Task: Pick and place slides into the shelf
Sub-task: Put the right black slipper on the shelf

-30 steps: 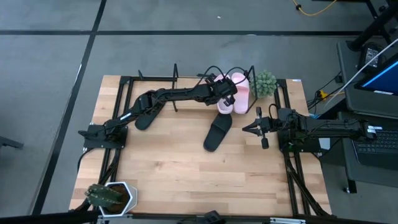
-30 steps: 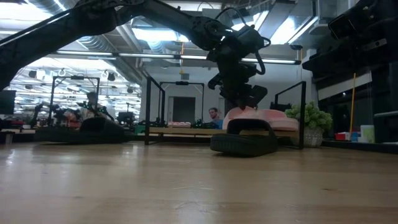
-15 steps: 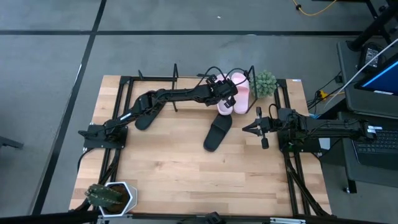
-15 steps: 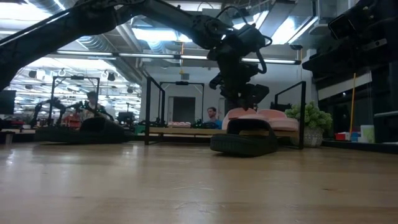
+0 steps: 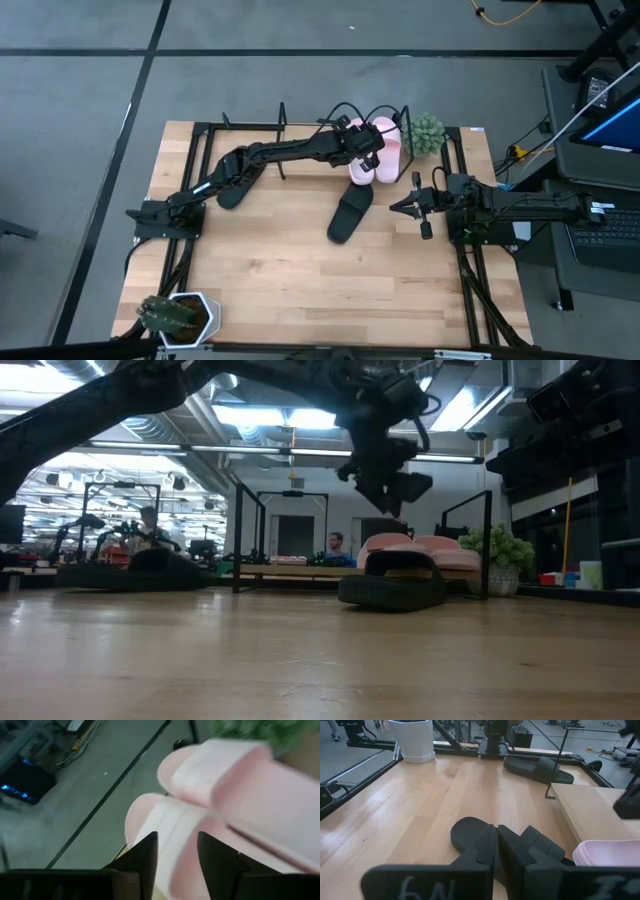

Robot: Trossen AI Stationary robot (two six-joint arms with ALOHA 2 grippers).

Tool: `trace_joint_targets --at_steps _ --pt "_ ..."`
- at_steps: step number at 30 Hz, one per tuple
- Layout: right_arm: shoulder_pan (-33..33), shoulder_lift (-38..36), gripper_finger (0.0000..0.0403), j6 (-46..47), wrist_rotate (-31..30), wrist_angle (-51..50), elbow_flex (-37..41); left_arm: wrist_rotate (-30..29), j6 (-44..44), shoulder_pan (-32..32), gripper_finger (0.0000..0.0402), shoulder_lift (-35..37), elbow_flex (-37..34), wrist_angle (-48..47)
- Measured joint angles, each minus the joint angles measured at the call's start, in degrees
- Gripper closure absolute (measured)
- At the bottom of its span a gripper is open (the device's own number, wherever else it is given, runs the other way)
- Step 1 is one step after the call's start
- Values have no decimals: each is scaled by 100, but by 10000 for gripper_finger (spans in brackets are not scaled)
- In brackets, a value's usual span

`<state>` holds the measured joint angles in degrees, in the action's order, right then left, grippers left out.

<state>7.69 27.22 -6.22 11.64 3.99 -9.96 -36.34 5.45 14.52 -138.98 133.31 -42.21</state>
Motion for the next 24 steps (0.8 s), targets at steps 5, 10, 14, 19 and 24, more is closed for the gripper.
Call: trace_joint_targets --at_steps 5,10,14,19,24 --pt "2 0 380 0 -1 0 0 2 -154 -159 272 11 162 -226" --pt "0 2 380 -2 -2 -7 0 -5 -303 -287 272 114 171 -326" --pt "-7 2 380 -1 -2 -8 0 -15 -423 -332 272 247 171 -378" --pt "-7 0 380 2 -3 -116 0 -36 -411 -416 272 536 175 -738" --pt "-7 3 380 13 -2 -329 2 -29 -212 -601 272 712 173 -810"
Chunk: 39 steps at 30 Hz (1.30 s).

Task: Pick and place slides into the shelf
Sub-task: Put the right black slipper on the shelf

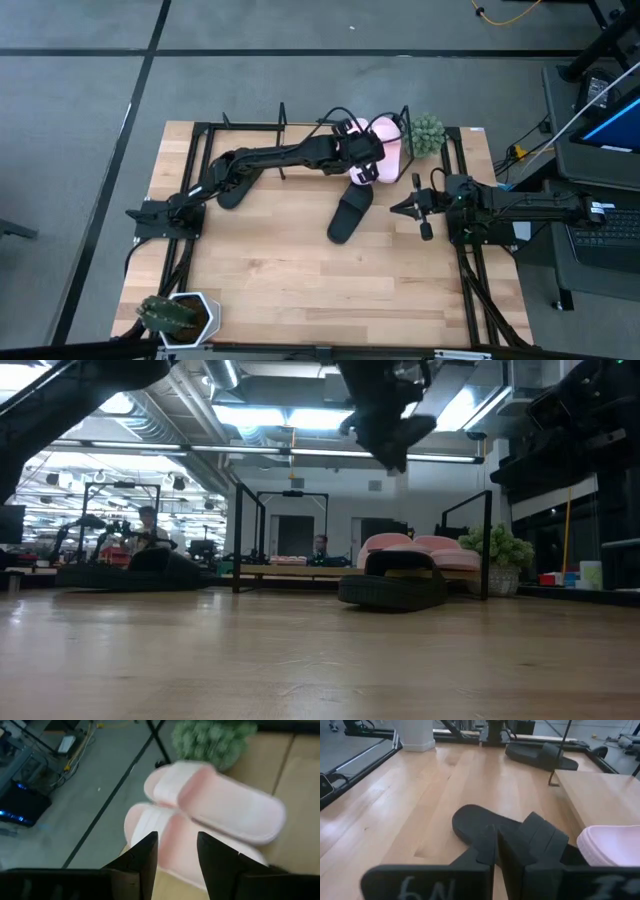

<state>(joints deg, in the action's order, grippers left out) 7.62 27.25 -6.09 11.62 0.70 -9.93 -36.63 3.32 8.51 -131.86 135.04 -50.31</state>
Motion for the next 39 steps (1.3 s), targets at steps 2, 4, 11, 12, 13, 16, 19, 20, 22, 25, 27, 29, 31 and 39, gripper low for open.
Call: trace_joint_targets --at_steps 2,4,11,12,13,16,19,20,22,25,27,29,31,39 --pt "0 -1 380 95 0 -46 0 -5 -41 -90 272 20 2 74" --pt "0 -3 380 160 13 -108 0 18 -52 -196 272 82 -25 -13" --pt "-1 -3 380 296 51 -362 2 14 -50 -598 272 174 -107 293" --pt "-12 -1 380 302 56 -365 2 12 -29 -663 272 176 -107 310" --pt "-31 -3 380 304 74 -364 2 12 15 -724 272 176 -108 311" --pt "-156 -3 380 306 96 -364 2 6 108 -928 272 187 -387 635" --pt "-308 -3 380 303 103 -362 2 16 78 -1139 272 174 -841 1237" --pt "-359 -3 380 304 103 -360 2 22 71 -1200 272 174 -979 1432" --pt "-455 -3 380 304 103 -346 2 31 64 -1300 272 175 -1232 1768" --pt "-582 -3 379 304 105 -307 2 92 137 -1385 272 174 -1622 2148" --pt "-656 -3 379 304 107 -307 2 339 106 -1428 272 248 -1899 2537" --pt "-725 -1 379 310 107 -289 2 518 55 -1476 272 401 -2211 3049" --pt "-786 -1 379 321 109 -235 2 504 44 -1521 273 689 -2668 3224" --pt "-944 -1 379 410 23 -175 2 399 133 -1686 289 2518 -5313 5033"
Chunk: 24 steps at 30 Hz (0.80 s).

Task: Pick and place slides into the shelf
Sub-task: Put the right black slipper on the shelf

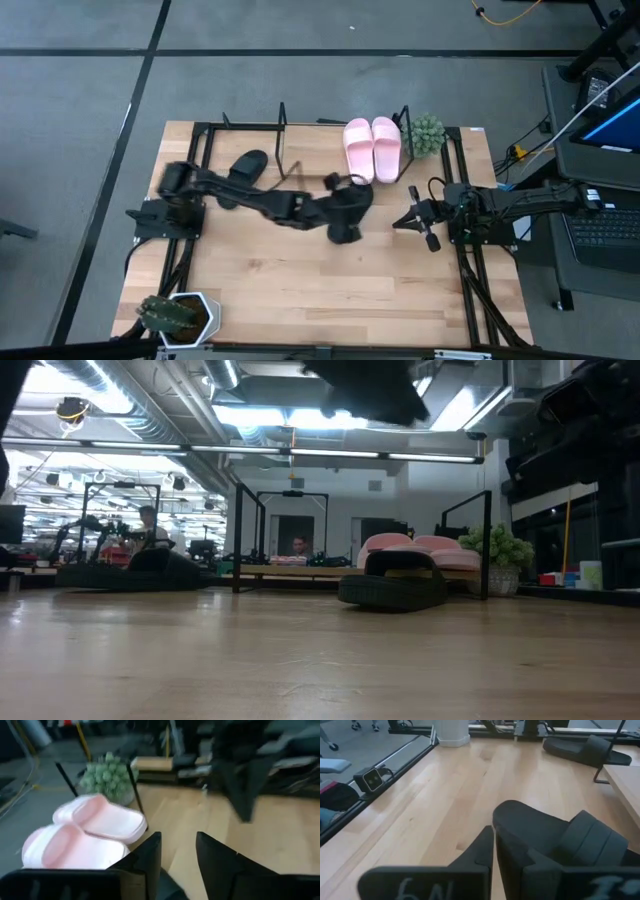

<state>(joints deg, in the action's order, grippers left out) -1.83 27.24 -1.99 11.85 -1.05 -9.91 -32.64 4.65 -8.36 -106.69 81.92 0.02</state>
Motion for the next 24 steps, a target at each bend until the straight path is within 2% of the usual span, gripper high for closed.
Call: trace_joint_targets --at_steps 5,11,13,16,20,24 --pt "0 -2 379 1 -15 87 0 67 -311 -111 304 1149 -1740 1575" --pt "2 1 379 31 -16 258 0 104 -366 -247 316 2101 -3407 2645" --pt "2 -1 379 33 -19 446 0 322 -372 -286 319 2357 -3911 3109" --pt "2 1 379 30 -23 846 -11 734 -417 -292 323 2674 -4626 3864" --pt "2 8 379 35 -50 914 -367 793 -390 -256 327 3047 -5427 4621" --pt "2 148 379 4 -257 864 -784 782 -377 -245 328 3356 -5956 4979"
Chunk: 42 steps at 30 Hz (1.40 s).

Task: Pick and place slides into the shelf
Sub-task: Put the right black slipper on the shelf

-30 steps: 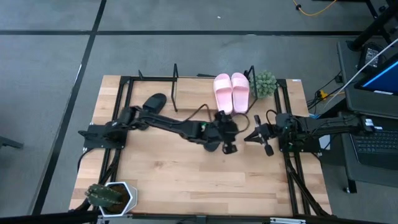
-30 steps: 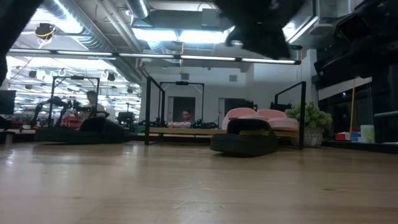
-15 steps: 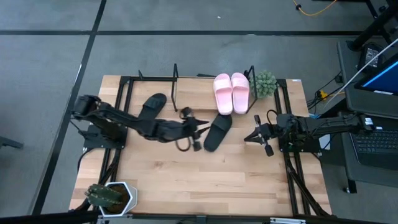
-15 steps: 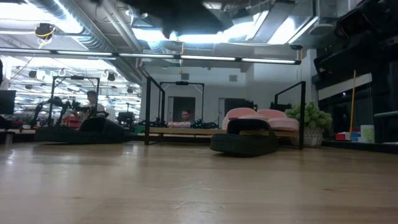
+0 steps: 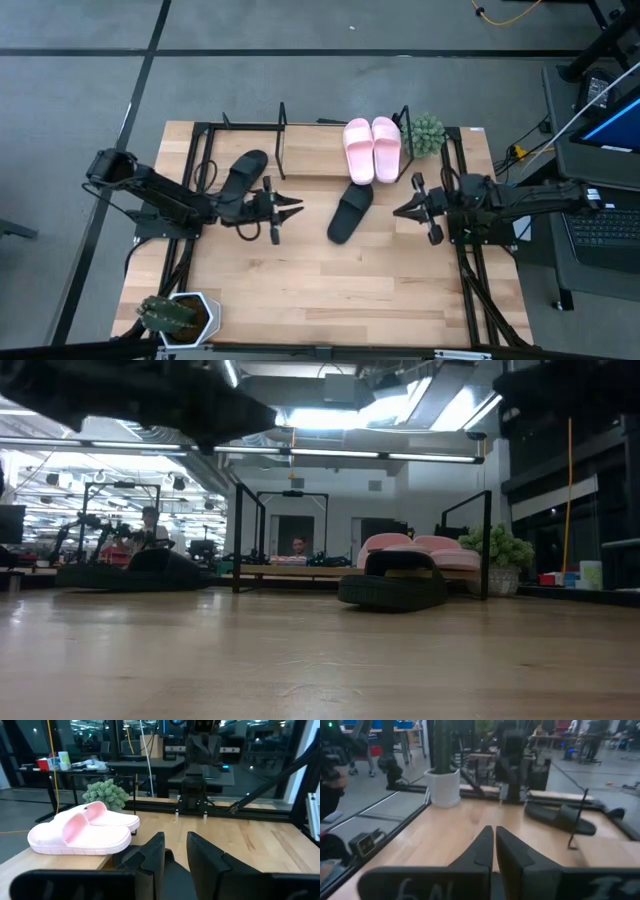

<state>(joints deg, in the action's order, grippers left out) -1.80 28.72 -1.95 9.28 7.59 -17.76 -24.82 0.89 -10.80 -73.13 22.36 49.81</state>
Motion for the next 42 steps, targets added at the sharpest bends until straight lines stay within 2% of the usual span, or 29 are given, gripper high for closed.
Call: trace_joint_targets --at_steps 7,14,18,27,30,35,38,42 --pt "0 497 380 14 -134 -3 -403 13 -2 -57 328 287 -370 19" --pt "2 1466 380 152 -960 261 -418 13 -210 -44 328 282 -409 -282" --pt "2 1931 380 -137 -1077 696 -418 11 -295 -47 328 282 -409 -272" --pt "-2 2047 380 -253 -1075 581 -687 11 -295 -47 328 280 -409 -278" --pt "-2 2139 380 -344 -1075 179 -1029 10 -295 -47 328 280 -409 -278" --pt "-79 2540 387 -125 -1117 -1202 -1878 7 -295 -47 328 280 -409 -278" --pt "-293 2810 397 -123 -1362 -1890 -2425 7 -295 -47 328 280 -409 -280" --pt "-629 3135 392 -112 -1761 -2354 -3013 7 -295 -47 328 280 -409 -280"
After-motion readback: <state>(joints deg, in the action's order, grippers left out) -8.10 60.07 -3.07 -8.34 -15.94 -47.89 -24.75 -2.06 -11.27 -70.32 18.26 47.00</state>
